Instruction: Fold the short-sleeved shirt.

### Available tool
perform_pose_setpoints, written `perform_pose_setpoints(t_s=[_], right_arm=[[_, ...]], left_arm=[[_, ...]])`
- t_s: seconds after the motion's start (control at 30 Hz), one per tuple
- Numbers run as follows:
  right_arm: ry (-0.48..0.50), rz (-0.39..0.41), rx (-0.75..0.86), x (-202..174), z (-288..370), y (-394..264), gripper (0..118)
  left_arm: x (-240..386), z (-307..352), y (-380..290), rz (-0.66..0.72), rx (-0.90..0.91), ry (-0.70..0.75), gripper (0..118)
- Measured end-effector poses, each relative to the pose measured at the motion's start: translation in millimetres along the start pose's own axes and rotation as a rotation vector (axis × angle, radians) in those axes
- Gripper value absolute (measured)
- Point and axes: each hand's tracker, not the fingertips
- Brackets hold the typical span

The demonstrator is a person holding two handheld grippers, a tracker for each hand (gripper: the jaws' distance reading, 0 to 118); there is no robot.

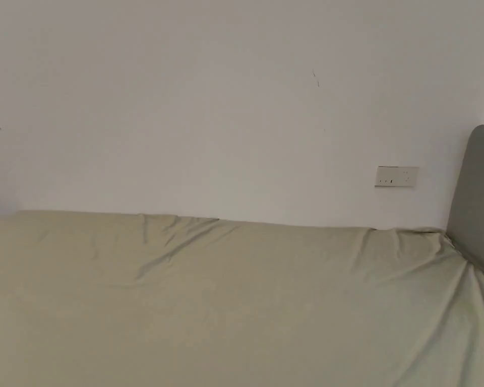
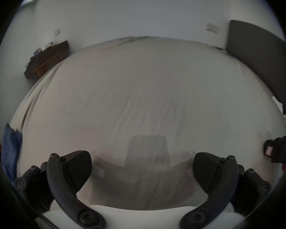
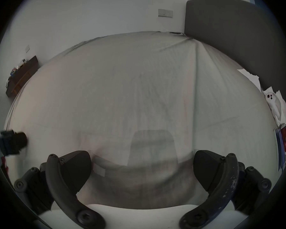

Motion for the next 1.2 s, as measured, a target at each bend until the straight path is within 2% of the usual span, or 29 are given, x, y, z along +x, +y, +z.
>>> perform_pose_setpoints(t_s=[0.03,0.07,0.53,1.2], right_arm=[[-0.003,0.021,0.008,-2,2,4,118],[0.012,0.049,0.004,-2,-3,5,118],[-0.008,0.007,0.006,-4,-2,-3,118],[-0.011,0.021,-0.006,-6,1,0,118]], left_arm=[[-7,2,-1,0.057,0.042,-0.083,118],[-10,6,9,0.029,0.024,-0.076,118],[-10,2,6,0.024,0.009,-0.079,118],[-7,6,7,0.023,0.009,-0.078,118]])
